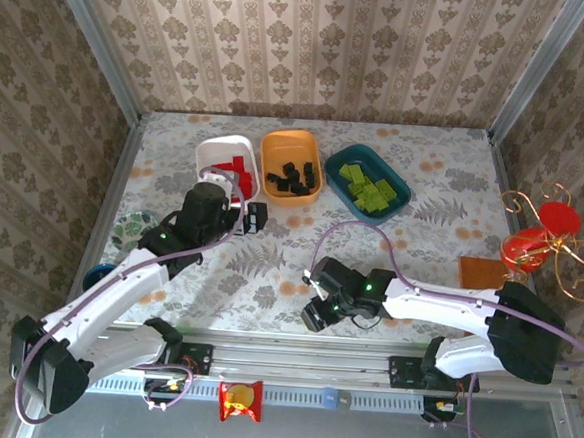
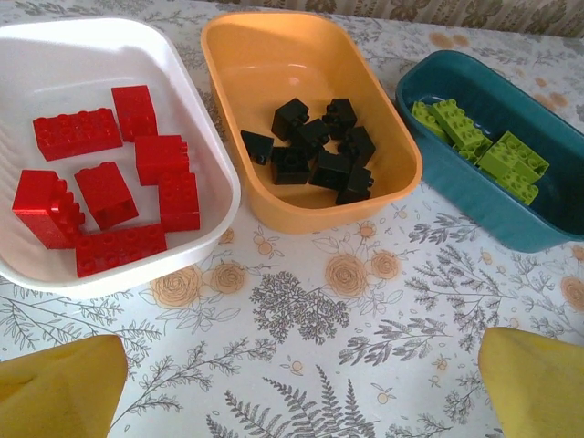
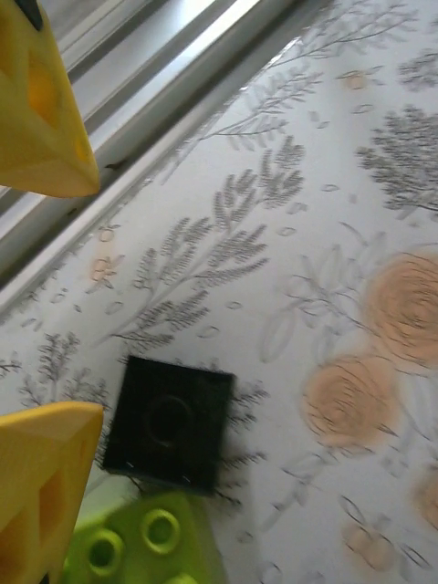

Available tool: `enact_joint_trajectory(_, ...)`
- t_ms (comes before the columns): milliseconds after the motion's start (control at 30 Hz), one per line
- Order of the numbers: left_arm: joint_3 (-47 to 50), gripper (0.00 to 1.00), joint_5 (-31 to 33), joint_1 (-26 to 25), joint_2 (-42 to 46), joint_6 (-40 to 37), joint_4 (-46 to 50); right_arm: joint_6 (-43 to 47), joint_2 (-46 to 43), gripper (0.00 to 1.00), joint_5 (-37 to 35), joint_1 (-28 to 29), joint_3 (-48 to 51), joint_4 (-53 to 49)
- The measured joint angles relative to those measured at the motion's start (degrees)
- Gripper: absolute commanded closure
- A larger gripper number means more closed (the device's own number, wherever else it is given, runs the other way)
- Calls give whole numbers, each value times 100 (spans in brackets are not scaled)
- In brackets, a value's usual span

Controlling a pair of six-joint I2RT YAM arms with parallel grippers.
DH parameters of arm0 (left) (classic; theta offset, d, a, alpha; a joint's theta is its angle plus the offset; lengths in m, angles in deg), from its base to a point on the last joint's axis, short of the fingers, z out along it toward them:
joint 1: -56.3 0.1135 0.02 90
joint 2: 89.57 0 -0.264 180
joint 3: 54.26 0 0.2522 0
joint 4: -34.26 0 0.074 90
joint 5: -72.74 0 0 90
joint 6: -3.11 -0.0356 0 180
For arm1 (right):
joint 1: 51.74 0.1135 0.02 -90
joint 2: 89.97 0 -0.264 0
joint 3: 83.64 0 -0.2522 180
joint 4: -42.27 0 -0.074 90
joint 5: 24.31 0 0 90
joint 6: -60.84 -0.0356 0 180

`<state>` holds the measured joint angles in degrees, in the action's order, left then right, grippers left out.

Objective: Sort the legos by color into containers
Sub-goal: Pick up the lego from the bottom-center of the table.

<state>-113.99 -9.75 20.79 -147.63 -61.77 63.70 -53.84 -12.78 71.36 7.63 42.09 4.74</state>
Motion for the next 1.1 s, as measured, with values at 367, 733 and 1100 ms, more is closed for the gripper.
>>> enact_joint_trajectory(367, 24, 0, -2, 0, -81, 22, 61, -81, 944, 37, -1036, 15, -490, -356)
enact_joint_trajectory(733, 26, 0, -24, 0, -157, 22, 66, -9, 1530, 43, -1429, 2, -778, -55)
enact_joint_trajectory(1100, 131, 0, -87, 0, -195, 63, 66, 81, 1530, 52, -1436, -87, -778, 85)
